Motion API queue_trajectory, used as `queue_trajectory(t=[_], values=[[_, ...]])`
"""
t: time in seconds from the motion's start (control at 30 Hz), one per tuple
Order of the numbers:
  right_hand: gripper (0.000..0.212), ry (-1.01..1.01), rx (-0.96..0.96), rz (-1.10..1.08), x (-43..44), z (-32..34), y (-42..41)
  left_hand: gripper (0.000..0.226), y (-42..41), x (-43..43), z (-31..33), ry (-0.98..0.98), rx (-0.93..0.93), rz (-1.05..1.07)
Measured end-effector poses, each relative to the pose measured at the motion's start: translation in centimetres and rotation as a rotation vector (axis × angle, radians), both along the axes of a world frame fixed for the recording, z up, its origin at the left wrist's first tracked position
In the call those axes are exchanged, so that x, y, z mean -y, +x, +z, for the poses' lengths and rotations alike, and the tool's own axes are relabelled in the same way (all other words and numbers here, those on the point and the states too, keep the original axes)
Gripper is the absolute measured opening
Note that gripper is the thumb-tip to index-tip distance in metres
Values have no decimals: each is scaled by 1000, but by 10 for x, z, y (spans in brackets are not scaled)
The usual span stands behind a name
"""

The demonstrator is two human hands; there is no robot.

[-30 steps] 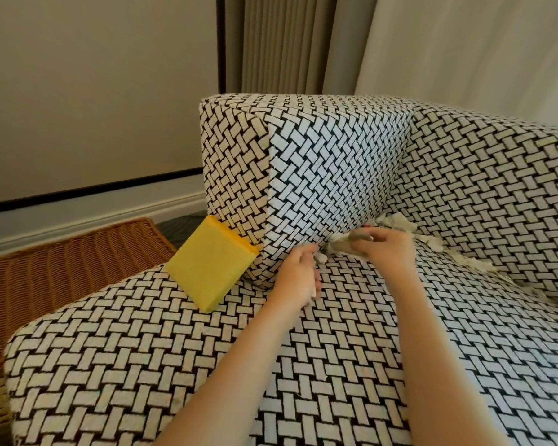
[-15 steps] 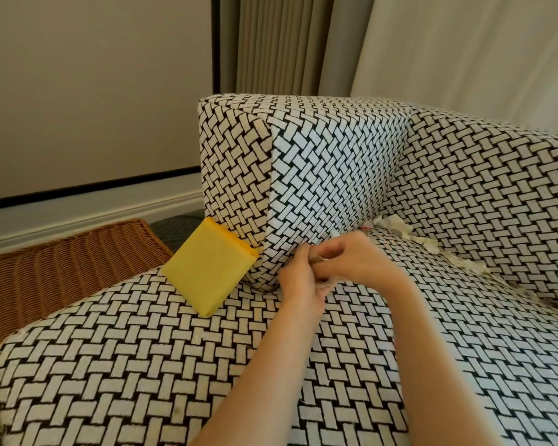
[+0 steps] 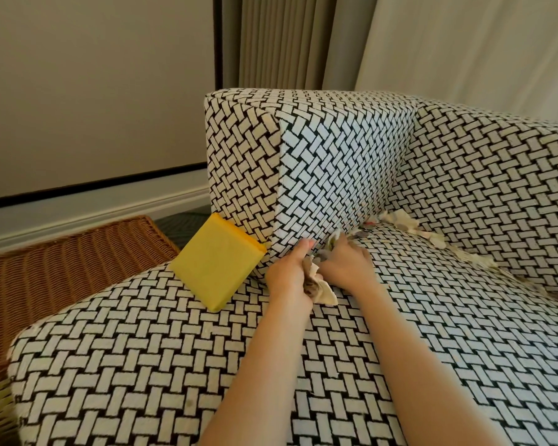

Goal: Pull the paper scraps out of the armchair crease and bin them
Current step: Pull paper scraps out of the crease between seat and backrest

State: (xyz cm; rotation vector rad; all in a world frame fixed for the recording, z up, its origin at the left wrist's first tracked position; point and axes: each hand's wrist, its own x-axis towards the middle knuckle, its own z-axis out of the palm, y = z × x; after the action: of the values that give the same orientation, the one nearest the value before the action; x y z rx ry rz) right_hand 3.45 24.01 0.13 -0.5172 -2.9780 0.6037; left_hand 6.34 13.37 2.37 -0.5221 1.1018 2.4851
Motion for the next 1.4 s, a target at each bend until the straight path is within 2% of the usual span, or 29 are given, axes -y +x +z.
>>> queue_trajectory(t=[0.3, 0.37, 0.43, 0.57, 0.63, 0.8, 1.0, 1.13, 1.3, 1.4], values=[[30, 74, -133, -201, 1, 3, -18, 12, -2, 0, -4, 3, 25, -25], [24, 74, -117, -233, -1, 4, -24, 11, -4, -1, -6, -1, 27, -33], [34, 114, -69, -232, 0, 4, -28, 11, -5, 0, -7, 12, 25, -30], [71, 172, 61, -145, -2, 6, -26, 11, -6, 0, -8, 15, 21, -31], [78, 197, 112, -120, -2, 7, -27, 9, -7, -1, -8, 19, 20, -30], [63, 193, 96, -131, 3, 8, -34, 8, -5, -3, -8, 10, -5, 0], [56, 195, -15, -144, 4, -2, -36, 8, -6, 0, -9, 26, -21, -29], [55, 191, -8, -122, 1, -5, -38, 9, -5, -1, -8, 33, -3, -46], [42, 131, -29, -71, -1, 2, -35, 13, -8, 0, -5, 23, 12, -51], [45, 88, -33, -91, 1, 8, -31, 12, -8, -1, -5, -6, 7, -50]])
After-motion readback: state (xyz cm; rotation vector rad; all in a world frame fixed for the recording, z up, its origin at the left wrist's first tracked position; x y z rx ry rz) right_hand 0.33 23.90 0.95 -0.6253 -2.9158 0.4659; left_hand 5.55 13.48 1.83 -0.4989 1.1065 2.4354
